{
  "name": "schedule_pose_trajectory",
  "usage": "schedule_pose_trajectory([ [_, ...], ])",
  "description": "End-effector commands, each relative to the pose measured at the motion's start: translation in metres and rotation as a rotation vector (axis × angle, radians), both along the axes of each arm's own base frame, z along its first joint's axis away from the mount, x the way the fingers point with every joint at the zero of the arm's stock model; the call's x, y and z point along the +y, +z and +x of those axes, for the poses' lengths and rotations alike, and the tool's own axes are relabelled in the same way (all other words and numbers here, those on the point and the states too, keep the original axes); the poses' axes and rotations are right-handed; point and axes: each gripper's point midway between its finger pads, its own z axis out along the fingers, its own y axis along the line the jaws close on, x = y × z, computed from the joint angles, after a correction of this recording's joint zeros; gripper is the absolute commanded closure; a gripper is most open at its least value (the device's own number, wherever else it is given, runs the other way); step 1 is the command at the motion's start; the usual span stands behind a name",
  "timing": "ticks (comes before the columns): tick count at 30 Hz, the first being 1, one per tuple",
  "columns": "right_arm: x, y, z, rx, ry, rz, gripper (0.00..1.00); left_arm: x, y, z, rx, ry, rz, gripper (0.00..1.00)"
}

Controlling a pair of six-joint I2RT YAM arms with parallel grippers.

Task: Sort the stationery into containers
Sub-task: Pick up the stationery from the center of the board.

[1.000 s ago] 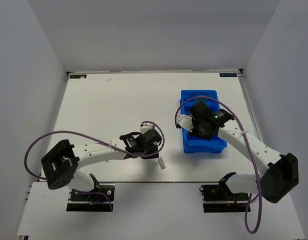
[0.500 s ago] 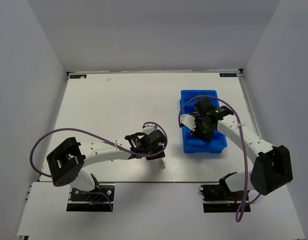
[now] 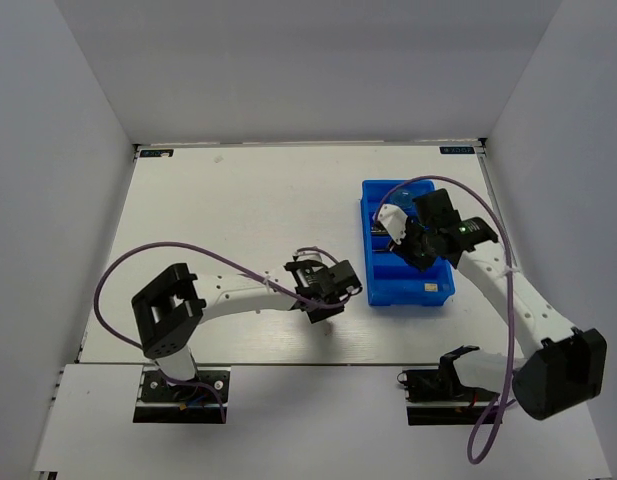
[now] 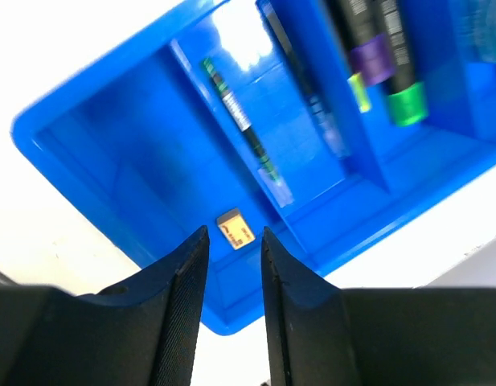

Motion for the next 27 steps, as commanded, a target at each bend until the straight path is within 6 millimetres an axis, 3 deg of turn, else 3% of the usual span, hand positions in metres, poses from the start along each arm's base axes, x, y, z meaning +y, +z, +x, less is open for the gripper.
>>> schedule_pose_trajectory([
  [1, 0.010, 0.017, 0.004, -0.054, -0.053, 0.112, 0.64, 0.002, 0.013, 0.000, -0.021, 0.061, 0.038, 0.56],
  [6, 0.002, 0.022, 0.000, -0.072, -0.091, 0.133, 0.62, 0.003, -0.010, -0.007, 0.032, 0.040, 0.114, 0.54],
  [13, -0.005, 0.019, -0.004, -0.071, -0.119, 0.157, 0.60, 0.013, -0.020, -0.009, 0.041, 0.048, 0.169, 0.50],
  [23, -0.011, 0.026, -0.011, -0.071, -0.145, 0.200, 0.58, 0.007, -0.052, -0.014, 0.095, 0.006, 0.203, 0.50],
  [25, -0.013, 0.029, -0.012, -0.077, -0.154, 0.207, 0.58, 0.009, -0.056, -0.017, 0.098, 0.004, 0.215, 0.56],
  [27, -0.014, 0.031, -0.014, -0.079, -0.157, 0.214, 0.58, 0.009, -0.057, -0.016, 0.096, 0.002, 0.209, 0.69],
])
